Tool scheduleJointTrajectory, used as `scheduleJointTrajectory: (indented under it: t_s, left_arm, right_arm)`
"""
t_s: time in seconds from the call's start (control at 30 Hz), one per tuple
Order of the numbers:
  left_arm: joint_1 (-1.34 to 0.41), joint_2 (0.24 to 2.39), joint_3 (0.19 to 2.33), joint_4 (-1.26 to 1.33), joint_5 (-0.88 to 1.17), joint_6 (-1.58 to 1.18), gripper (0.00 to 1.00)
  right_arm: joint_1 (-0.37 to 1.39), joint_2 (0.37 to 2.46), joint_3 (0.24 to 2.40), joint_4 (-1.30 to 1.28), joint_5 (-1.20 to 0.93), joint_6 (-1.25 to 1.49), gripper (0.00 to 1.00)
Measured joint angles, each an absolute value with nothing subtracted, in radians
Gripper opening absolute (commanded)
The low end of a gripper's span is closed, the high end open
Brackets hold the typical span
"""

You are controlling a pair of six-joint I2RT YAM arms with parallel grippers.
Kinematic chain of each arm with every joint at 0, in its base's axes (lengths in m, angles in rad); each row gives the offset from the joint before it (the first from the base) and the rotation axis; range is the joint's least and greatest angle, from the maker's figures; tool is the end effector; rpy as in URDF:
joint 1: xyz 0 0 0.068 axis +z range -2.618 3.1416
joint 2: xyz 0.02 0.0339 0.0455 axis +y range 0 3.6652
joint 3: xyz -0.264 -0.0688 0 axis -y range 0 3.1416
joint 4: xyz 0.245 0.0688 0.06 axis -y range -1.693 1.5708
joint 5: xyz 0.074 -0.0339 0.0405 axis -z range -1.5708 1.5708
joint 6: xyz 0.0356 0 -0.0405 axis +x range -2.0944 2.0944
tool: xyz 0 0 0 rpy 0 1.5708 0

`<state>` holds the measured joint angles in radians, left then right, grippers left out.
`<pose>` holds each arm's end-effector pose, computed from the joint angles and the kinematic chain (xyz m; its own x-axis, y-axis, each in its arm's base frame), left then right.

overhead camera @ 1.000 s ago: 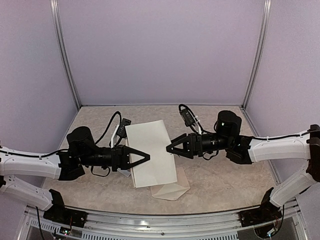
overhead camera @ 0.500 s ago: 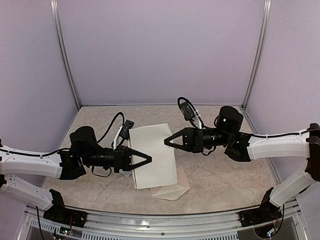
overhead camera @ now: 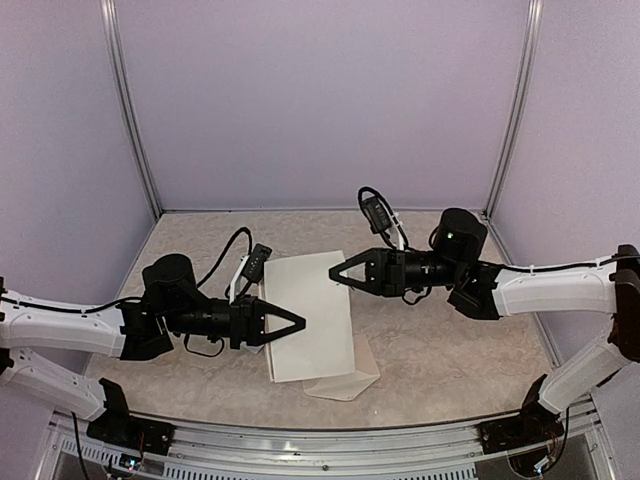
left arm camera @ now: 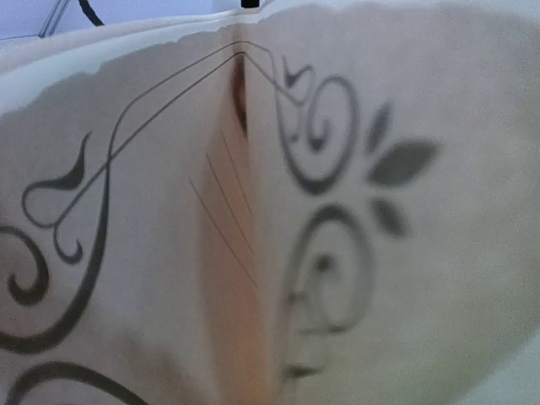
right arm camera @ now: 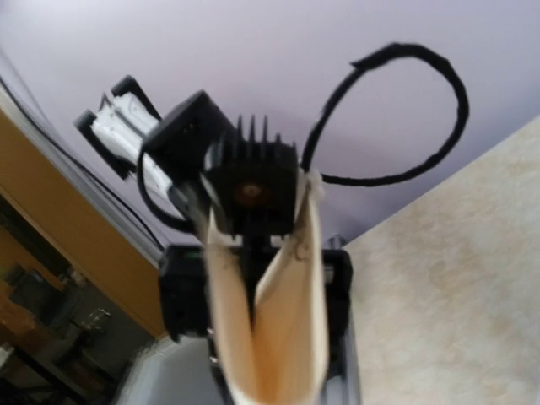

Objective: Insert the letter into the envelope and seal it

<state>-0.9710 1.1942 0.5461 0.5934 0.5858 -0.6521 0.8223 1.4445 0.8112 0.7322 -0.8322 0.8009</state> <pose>0.1294 -0.2240 0.2533 -0.6310 0.0270 -0.7753 0.7756 0.0391 -0.6300 0.1966 0.2504 0.2884 -0.6669 -0.0078 -0.7451 -0.7402 -0.1083 0.6637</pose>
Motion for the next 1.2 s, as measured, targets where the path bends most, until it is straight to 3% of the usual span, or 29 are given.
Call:
scheduleJointTrajectory:
  t_s: [0.03,0.1,0.17,0.27,0.33,0.4,0.63,0.67,0.7,0.77,0.8,0.9,1.0,1.2]
  left_arm:
    - [-0.972,1.194,0.546,0.593,0.586,-0.652,0.0]
    - [-0.973,1.194,0.546,0.59,0.587,-0.651,0.0]
    - [-0.973,1.195,0.547,0.59,0.584,-0.649,0.0]
    - [-0.975,1.196,0.547,0.587,0.584,-0.648,0.0]
    - [-0.976,1.196,0.547,0.584,0.584,-0.648,0.0]
    - [-0.977,1.196,0.547,0.581,0.584,-0.648,0.0]
    - [-0.978,1.2,0.547,0.574,0.579,-0.645,0.0]
    - [-0.978,1.2,0.547,0.573,0.577,-0.645,0.06]
    - [-0.978,1.2,0.547,0.571,0.575,-0.645,0.2]
    - [-0.978,1.2,0.548,0.562,0.57,-0.636,0.57]
    - [-0.977,1.2,0.55,0.554,0.567,-0.639,0.69]
    - [-0.963,1.195,0.559,0.515,0.561,-0.632,0.9]
    - [-0.917,1.165,0.593,0.406,0.521,-0.594,0.98]
    - [-0.84,1.08,0.74,0.158,0.425,-0.449,0.99]
  right_arm:
    - [0.821,1.444,0.812,0.733,-0.83,0.804,0.0]
    - [0.814,1.444,0.812,0.743,-0.825,0.802,0.0]
    - [0.81,1.444,0.812,0.745,-0.825,0.81,0.22]
    - [0.802,1.444,0.812,0.751,-0.812,0.814,0.09]
    - [0.795,1.444,0.812,0.757,-0.802,0.813,0.21]
    - [0.791,1.444,0.812,0.758,-0.795,0.815,0.02]
    - [0.789,1.444,0.812,0.777,-0.792,0.824,0.0]
    - [0.789,1.444,0.812,0.779,-0.792,0.825,0.0]
    - [0.789,1.444,0.812,0.78,-0.792,0.824,0.0]
    - [0.789,1.444,0.812,0.783,-0.792,0.82,0.0]
    - [0.788,1.441,0.812,0.777,-0.792,0.812,0.0]
    - [0.788,1.427,0.813,0.725,-0.807,0.773,0.0]
    - [0.787,1.412,0.835,0.624,-0.842,0.714,0.0]
    - [0.787,1.39,0.928,0.332,-0.893,0.542,0.0]
